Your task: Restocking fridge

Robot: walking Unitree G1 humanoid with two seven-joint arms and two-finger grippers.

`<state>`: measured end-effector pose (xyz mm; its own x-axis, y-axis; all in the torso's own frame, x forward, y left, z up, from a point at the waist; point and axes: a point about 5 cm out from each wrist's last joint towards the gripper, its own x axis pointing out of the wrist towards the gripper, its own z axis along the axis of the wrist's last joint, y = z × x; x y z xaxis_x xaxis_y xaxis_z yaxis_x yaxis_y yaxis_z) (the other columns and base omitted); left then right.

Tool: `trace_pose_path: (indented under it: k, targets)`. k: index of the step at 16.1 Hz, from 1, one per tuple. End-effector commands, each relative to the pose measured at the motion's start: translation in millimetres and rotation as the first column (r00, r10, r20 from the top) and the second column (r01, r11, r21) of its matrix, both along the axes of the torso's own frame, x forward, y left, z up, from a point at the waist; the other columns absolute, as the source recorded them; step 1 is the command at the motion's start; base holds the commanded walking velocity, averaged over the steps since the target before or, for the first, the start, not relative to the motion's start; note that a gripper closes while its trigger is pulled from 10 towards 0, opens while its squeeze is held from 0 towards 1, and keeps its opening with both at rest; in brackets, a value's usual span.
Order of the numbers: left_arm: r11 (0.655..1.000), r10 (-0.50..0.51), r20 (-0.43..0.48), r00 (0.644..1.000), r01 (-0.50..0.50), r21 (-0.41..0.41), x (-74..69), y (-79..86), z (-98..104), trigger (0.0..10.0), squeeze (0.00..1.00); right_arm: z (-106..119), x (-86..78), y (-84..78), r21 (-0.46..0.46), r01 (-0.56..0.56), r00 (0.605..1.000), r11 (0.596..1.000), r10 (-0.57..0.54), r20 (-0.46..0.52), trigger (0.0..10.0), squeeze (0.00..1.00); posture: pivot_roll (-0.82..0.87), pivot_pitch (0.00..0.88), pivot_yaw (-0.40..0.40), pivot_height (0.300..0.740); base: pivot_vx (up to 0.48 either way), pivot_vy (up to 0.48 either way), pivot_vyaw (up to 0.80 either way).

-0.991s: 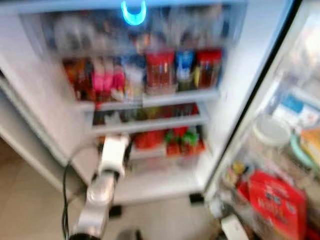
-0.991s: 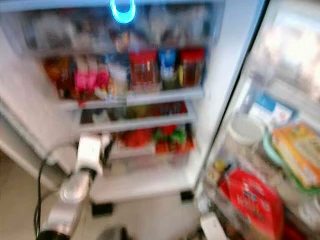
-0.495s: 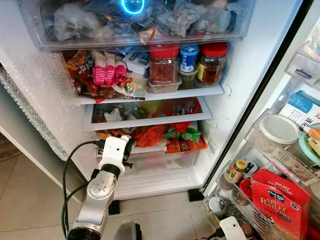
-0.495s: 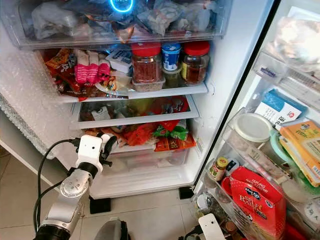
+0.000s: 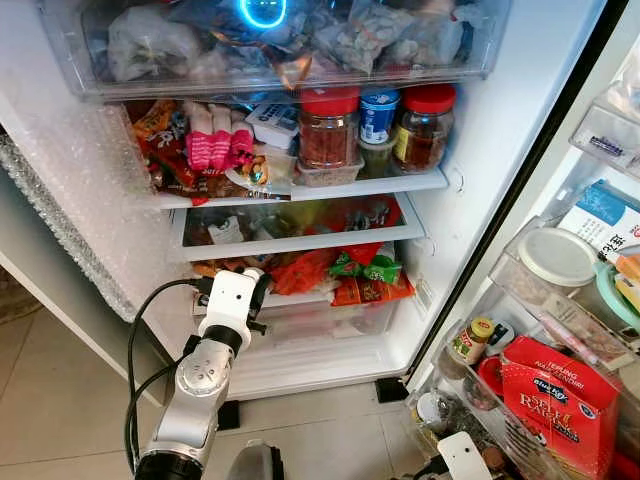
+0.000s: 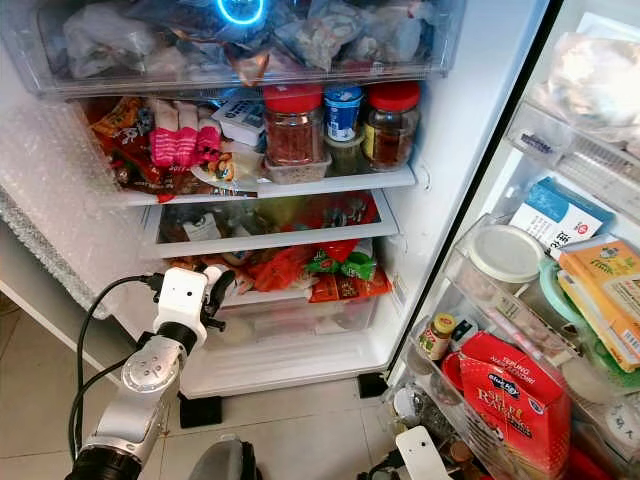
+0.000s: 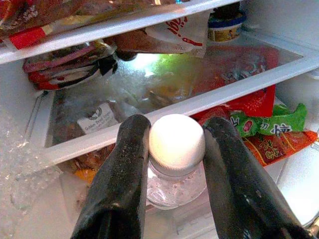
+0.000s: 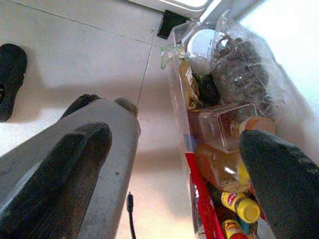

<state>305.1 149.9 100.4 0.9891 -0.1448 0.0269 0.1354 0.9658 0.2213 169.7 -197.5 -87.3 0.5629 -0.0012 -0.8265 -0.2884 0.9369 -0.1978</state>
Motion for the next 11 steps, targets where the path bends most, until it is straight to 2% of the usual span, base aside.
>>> trace_pose_path:
  k: [1,4,11]
  targets:
    - [1.0,-0.024,0.001,1.0,0.024,0.015,2.2,-4.0,0.5,10.0,0.0,-0.5,-0.2,6.4,0.012,-0.032,0.999,0.999,0.032,0.007,10.0,0.0,0.04,0.101,-0.018,0.666,0.0,0.0,0.0]
    - [0.999,-0.03,-0.001,1.0,0.03,0.018,3.9,-6.3,0.4,10.0,0.0,-0.2,0.6,8.2,0.02,-0.03,0.999,0.999,0.03,0.016,10.0,0.0,0.04,0.1,-0.019,0.666,0.254,0.0,0.8]
    - [0.999,-0.043,-0.004,0.999,0.043,0.021,4.2,-7.7,-1.3,10.0,0.0,2.9,7.3,9.5,0.046,-0.004,0.999,0.999,0.002,0.038,10.0,0.0,0.04,0.103,-0.017,0.666,0.268,0.0,0.0]
